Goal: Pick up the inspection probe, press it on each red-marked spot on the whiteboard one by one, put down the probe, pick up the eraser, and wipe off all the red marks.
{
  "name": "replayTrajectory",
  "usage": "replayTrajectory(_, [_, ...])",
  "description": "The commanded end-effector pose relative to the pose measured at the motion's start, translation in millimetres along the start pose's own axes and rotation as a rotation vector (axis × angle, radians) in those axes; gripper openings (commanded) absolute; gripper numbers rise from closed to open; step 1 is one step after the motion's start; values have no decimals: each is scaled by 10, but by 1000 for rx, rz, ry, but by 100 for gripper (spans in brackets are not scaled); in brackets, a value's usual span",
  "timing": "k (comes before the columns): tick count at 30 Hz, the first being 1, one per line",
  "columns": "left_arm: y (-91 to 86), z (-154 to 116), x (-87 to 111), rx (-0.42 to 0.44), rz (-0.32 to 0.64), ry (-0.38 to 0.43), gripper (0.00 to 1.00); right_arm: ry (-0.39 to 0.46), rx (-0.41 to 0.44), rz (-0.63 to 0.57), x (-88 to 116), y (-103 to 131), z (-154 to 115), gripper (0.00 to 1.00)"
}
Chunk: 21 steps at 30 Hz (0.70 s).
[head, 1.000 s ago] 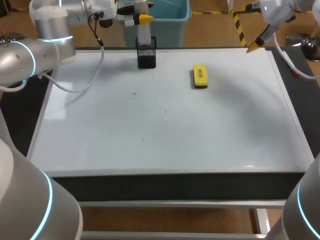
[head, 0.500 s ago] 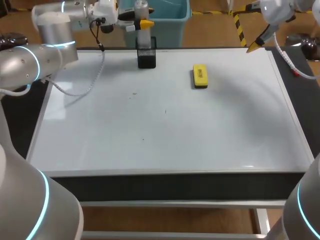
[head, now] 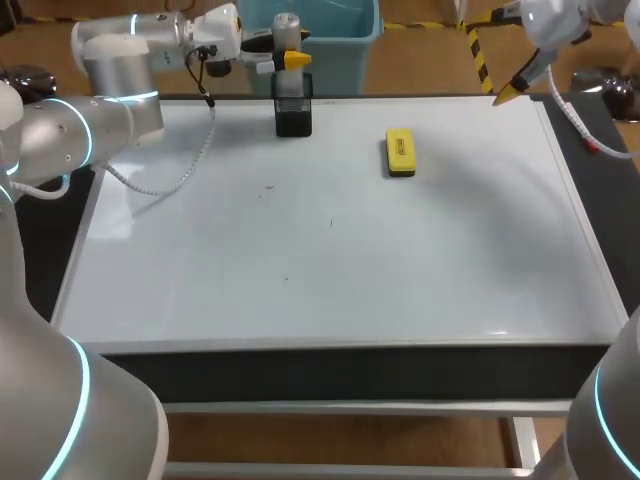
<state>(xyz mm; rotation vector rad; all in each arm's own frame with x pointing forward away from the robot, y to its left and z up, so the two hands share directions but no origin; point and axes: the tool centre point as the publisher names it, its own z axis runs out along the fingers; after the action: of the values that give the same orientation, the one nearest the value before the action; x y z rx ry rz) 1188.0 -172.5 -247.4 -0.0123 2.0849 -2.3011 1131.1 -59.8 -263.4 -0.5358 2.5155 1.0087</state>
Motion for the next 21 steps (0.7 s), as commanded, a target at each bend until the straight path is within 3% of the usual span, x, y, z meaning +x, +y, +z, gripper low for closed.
replayTrajectory(1, [131, 28, -105, 13, -6, 37, 0, 4, 3, -2, -4, 0, -4, 100])
replayTrajectory(10, [351, 28, -111, 8, -35, 40, 0, 4, 3, -2, -4, 0, -4, 100])
replayTrajectory(16, [385, 26, -93, 6, -43, 32, 0, 4, 3, -2, -4, 0, -4, 100])
replayTrajectory(17, [385, 20, -92, 7, -41, 29, 9, 4, 3, -2, -4, 0, -4, 100])
replayTrajectory(18, [378, 14, -89, 8, -39, 27, 37, 4, 3, -2, -4, 0, -4, 100])
replayTrajectory(19, [360, 10, -85, 7, -34, 25, 95, 4, 3, -2, -4, 0, -4, 100])
replayTrajectory(21, [314, 1, -87, 9, -20, 23, 100, 4, 3, -2, -4, 0, -4, 100])
